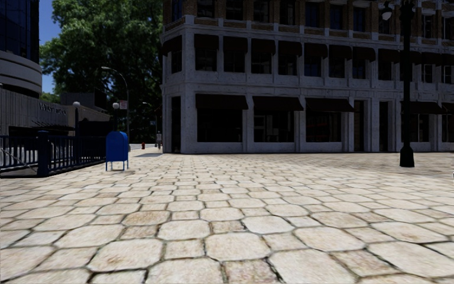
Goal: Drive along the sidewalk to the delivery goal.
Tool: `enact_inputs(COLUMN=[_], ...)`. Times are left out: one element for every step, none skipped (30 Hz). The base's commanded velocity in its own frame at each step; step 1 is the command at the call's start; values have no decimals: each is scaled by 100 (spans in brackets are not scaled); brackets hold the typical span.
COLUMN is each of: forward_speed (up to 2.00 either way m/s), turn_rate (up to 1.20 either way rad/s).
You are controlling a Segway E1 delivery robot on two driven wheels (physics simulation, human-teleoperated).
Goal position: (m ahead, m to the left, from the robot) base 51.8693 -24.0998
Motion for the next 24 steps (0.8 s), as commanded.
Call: enact_inputs(forward_speed=[200, 200, 200, 200, 200, 200, 200, 200, 200, 200, 200, 200, 200, 200, 200, 200, 200, 200, 200, 200, 200, 200, 200, 200], turn_rate=[-44, -44, -44, -44, -44, -44, -44, -44, -44, -44, -44, -44, -44, -44, -44, -44, -44, -44, -44, -44, -44, -44, -44, -44])
